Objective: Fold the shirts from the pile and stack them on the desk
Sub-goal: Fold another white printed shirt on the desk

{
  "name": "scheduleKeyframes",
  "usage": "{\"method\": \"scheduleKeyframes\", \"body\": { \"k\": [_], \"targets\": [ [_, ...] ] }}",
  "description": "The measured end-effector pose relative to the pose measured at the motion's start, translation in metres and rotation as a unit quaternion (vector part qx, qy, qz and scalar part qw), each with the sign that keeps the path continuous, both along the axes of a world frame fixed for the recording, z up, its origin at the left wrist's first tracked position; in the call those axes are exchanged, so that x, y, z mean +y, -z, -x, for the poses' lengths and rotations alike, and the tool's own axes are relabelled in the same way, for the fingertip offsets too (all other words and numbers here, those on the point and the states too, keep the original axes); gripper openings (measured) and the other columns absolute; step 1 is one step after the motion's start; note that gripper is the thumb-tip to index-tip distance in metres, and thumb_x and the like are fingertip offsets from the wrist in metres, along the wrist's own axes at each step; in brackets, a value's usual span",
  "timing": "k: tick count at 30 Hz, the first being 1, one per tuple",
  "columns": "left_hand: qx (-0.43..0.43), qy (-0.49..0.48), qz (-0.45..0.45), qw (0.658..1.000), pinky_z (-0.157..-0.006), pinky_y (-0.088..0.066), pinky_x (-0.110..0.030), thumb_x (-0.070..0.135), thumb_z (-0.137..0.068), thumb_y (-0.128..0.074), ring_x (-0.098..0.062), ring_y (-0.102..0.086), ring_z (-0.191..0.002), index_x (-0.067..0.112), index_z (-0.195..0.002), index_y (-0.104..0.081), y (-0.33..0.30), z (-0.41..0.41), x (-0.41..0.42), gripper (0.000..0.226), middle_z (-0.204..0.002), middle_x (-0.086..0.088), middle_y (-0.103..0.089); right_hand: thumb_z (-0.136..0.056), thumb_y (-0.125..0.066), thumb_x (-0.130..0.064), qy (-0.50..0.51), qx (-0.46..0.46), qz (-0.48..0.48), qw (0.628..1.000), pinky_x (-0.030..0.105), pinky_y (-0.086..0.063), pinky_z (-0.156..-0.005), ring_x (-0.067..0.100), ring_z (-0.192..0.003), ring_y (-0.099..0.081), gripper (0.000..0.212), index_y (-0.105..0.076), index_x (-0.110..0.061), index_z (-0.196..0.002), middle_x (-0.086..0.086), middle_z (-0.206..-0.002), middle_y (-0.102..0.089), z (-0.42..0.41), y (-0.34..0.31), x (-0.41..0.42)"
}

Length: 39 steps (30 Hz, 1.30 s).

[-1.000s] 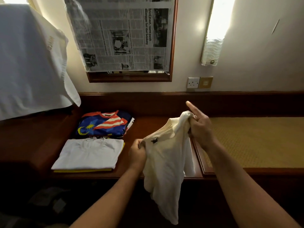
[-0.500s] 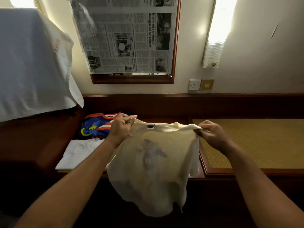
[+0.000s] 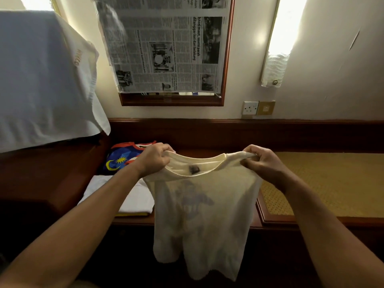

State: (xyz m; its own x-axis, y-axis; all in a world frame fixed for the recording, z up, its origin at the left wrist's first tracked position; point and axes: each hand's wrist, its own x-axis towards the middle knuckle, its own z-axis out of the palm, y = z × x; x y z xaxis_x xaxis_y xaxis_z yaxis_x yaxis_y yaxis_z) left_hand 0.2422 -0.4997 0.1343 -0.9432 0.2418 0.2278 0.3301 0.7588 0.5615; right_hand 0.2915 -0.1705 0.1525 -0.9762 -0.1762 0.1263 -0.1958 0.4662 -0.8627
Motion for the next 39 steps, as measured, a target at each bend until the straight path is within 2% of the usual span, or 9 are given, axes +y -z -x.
{"method": "scheduleKeyframes", "body": {
  "k": [6, 13, 18, 20, 22, 24, 27, 31, 39],
  "targets": [
    [-0.022, -0.070, 0.135, 0.988, -0.078, -0.044, -0.032, 0.001, -0.086, -0.055, -0.022, -0.051, -0.095, 0.005, -0.101, -0.068, 0.016, 0.006, -0.013, 0.020, -0.103, -0.007, -0.054, -0.090, -0.064, -0.014, 0.085, 0.123, 0.006, 0.989, 0.017, -0.045, -0.054, 0.001, -0.057, -0.054, 0.014, -0.072, -0.015, -0.078, 0.001, -0.069, -0.065, 0.015, 0.003, 0.007],
    [-0.074, -0.243, -0.297, 0.921, -0.070, -0.042, -0.033, 0.007, -0.092, -0.051, -0.020, -0.053, -0.083, 0.013, -0.085, -0.065, 0.030, 0.010, 0.014, 0.016, -0.085, -0.005, -0.061, -0.092, -0.061, -0.018, 0.187, 0.103, 0.086, 0.973, 0.025, -0.036, -0.047, 0.007, -0.051, -0.043, 0.025, -0.067, -0.010, -0.069, -0.004, -0.057, -0.055, 0.035, 0.022, 0.013],
    [-0.146, -0.118, -0.268, 0.945, -0.064, -0.044, -0.014, 0.012, -0.098, -0.042, -0.020, -0.055, -0.085, 0.003, -0.097, -0.062, 0.028, 0.011, 0.024, 0.022, -0.089, -0.006, -0.061, -0.089, -0.061, -0.015, 0.242, 0.109, 0.127, 0.956, 0.031, -0.035, -0.056, 0.013, -0.060, -0.042, 0.023, -0.063, 0.001, -0.072, 0.005, -0.064, -0.051, 0.046, 0.026, 0.019],
    [-0.249, -0.049, -0.316, 0.914, -0.070, -0.050, -0.021, 0.032, -0.097, -0.051, -0.019, -0.059, -0.095, 0.013, -0.115, -0.056, 0.024, 0.011, 0.020, 0.027, -0.108, -0.008, -0.060, -0.088, -0.060, -0.011, 0.244, 0.106, 0.128, 0.955, 0.027, -0.036, -0.055, 0.011, -0.060, -0.044, 0.019, -0.064, -0.001, -0.072, 0.003, -0.064, -0.052, 0.048, 0.025, 0.025],
    [-0.251, -0.021, -0.237, 0.938, -0.078, -0.051, -0.029, 0.049, -0.087, -0.062, -0.018, -0.056, -0.102, 0.024, -0.123, -0.043, 0.020, 0.010, 0.015, 0.048, -0.117, -0.003, -0.052, -0.086, -0.060, -0.005, 0.245, 0.099, 0.126, 0.956, 0.021, -0.039, -0.052, 0.008, -0.059, -0.047, 0.017, -0.067, -0.009, -0.071, -0.001, -0.063, -0.056, 0.048, 0.023, 0.031],
    [-0.100, 0.003, 0.018, 0.995, -0.083, -0.046, -0.030, 0.055, -0.076, -0.071, -0.014, -0.047, -0.104, 0.028, -0.126, -0.031, 0.021, 0.009, 0.012, 0.069, -0.122, -0.001, -0.039, -0.083, -0.061, -0.003, 0.250, 0.094, 0.126, 0.955, 0.015, -0.042, -0.053, 0.004, -0.060, -0.051, 0.018, -0.070, -0.015, -0.073, -0.003, -0.067, -0.061, 0.049, 0.021, 0.037],
    [0.133, 0.048, 0.216, 0.966, -0.067, -0.047, -0.034, 0.051, -0.079, -0.070, -0.024, -0.053, -0.094, 0.026, -0.124, -0.030, 0.034, 0.006, 0.008, 0.065, -0.125, -0.011, -0.037, -0.083, -0.066, -0.005, 0.251, 0.075, 0.141, 0.955, 0.016, -0.045, -0.056, 0.003, -0.064, -0.054, 0.018, -0.071, -0.018, -0.073, -0.004, -0.070, -0.064, 0.049, 0.021, 0.039],
    [0.247, 0.044, 0.242, 0.937, -0.049, -0.045, -0.031, 0.037, -0.095, -0.047, -0.029, -0.064, -0.077, 0.006, -0.106, -0.061, 0.042, 0.004, -0.001, 0.036, -0.105, -0.014, -0.058, -0.084, -0.066, -0.003, 0.244, 0.046, 0.155, 0.956, 0.011, -0.043, -0.051, 0.005, -0.063, -0.053, 0.017, -0.070, -0.016, -0.073, -0.003, -0.070, -0.062, 0.046, 0.031, 0.034],
    [0.103, -0.045, 0.094, 0.989, -0.081, -0.045, -0.037, 0.026, -0.102, -0.039, -0.028, -0.056, -0.099, 0.005, -0.120, -0.061, 0.043, 0.002, 0.002, 0.035, -0.109, -0.014, -0.057, -0.086, -0.068, -0.009, 0.190, 0.004, 0.090, 0.978, 0.021, -0.043, -0.057, 0.011, -0.065, -0.052, 0.005, -0.070, -0.010, -0.081, 0.002, -0.072, -0.061, 0.047, 0.028, 0.040]
  ]
}}
